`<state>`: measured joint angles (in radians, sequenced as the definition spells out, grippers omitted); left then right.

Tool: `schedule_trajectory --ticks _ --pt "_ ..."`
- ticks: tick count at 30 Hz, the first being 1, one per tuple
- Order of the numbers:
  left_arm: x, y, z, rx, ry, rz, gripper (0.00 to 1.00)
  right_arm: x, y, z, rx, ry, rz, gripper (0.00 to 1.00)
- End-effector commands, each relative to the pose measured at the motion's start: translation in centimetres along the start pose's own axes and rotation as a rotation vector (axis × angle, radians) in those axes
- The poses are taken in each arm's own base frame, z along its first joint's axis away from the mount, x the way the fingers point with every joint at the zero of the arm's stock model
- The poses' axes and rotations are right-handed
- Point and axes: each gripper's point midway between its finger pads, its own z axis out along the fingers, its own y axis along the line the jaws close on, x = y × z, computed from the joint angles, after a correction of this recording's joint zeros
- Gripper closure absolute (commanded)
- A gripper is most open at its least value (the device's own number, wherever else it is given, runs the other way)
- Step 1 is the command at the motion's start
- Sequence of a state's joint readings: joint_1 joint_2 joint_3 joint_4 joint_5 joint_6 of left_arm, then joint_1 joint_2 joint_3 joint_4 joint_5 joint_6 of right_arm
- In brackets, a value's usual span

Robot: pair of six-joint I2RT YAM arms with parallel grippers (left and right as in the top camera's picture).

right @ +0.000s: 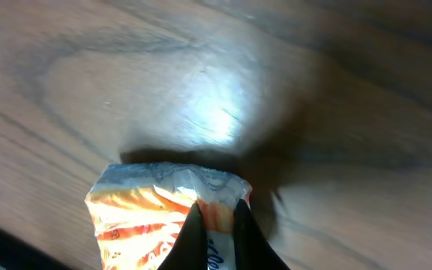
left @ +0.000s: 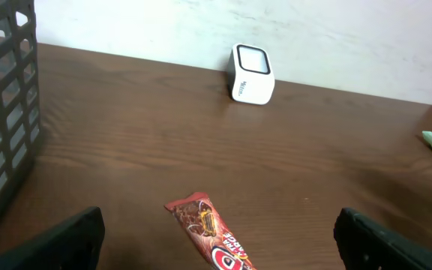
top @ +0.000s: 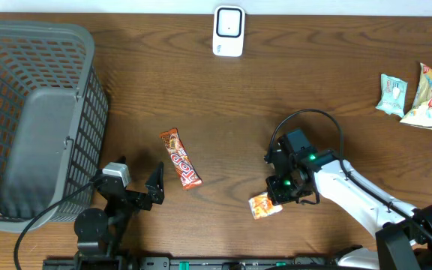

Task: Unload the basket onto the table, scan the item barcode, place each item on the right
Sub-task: 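Lower the right gripper onto the small orange packet and grasp it, then lift the orange packet and raise it toward the scanner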

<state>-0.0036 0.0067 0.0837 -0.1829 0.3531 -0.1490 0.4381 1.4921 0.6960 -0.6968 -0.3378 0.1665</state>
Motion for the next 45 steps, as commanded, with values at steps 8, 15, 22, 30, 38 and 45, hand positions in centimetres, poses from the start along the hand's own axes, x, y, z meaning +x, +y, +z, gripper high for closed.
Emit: schedule_trajectory --ticks 8,15,22,30,38,45 --pt "1.3 0.4 0.2 -0.012 0.037 0.005 0.02 -6.1 2.1 -1.5 -0.223 -0.214 0.243 0.99" --pt "1.3 0.4 0.2 -0.013 0.037 0.005 0.02 -9.5 2.5 -2.8 -0.261 -0.356 0.214 0.61" --pt "1.3 0.4 0.2 -0.012 0.037 0.005 0.02 -10.6 1.8 -3.2 -0.207 -0.420 0.133 0.37" --pt "1.3 0.4 0.2 -0.013 0.037 0.005 0.02 -10.2 1.2 -1.9 -0.143 -0.394 0.131 0.39" --pt "1.3 0.4 0.2 -0.012 0.037 0.005 0.02 -9.8 2.0 0.5 -0.121 -0.347 0.093 0.48" --pt "1.3 0.4 0.2 -0.012 0.037 0.005 0.02 -9.5 0.4 2.4 -0.056 -0.315 0.175 0.82"
